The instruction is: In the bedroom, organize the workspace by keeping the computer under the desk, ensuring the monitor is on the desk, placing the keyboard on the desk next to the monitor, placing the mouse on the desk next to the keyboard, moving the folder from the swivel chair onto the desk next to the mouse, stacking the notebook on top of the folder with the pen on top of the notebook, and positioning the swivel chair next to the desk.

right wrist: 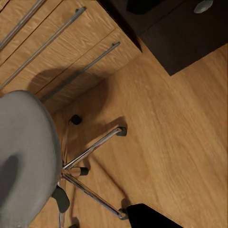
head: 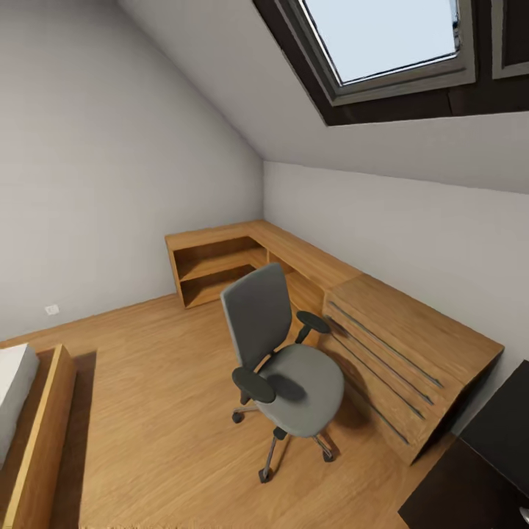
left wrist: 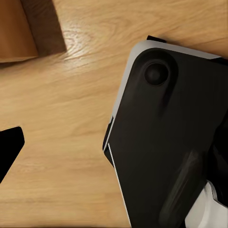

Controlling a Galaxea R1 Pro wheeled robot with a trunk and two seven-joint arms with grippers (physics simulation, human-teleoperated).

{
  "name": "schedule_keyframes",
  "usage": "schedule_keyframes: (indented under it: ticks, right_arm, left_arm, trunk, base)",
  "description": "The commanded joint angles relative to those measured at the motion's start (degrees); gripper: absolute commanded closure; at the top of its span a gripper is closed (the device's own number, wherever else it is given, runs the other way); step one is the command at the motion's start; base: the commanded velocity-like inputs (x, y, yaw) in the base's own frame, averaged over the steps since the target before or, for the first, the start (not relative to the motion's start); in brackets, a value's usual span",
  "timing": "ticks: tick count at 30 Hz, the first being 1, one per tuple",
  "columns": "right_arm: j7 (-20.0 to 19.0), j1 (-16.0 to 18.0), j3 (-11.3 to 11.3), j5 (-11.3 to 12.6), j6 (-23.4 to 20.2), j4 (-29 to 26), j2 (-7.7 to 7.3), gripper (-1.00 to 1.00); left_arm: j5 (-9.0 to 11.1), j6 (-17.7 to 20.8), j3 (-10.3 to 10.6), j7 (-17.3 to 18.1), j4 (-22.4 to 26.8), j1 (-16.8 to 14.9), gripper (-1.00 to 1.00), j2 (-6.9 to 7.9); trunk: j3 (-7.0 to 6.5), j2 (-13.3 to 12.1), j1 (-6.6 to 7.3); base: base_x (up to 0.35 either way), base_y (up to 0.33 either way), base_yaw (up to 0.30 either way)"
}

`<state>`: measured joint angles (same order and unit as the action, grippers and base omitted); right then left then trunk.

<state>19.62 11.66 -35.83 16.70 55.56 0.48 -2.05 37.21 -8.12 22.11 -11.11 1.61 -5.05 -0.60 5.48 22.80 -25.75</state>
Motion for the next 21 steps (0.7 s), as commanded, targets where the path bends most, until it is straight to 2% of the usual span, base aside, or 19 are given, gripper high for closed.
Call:
schedule_keyframes:
  ticks: [1,21]
  right_arm:
    - [0.2,0.0,-0.5,0.4,0.2,0.1,-0.02,-1.0]
    - [0.2,0.1,-0.6,0.3,0.1,0.1,0.13,-1.0]
  left_arm:
    - [0.4,-0.1,0.5,-0.2,0.0,-0.1,-1.0,-0.02]
    - [0.4,-0.1,0.5,-0.2,0.0,-0.1,-1.0,-0.02]
  trunk:
    - [0.12,0.1,-0.03]
    - [0.12,0.1,-0.03]
  base:
    - [0.0,0.0,0.279]
    - [0.0,0.0,0.279]
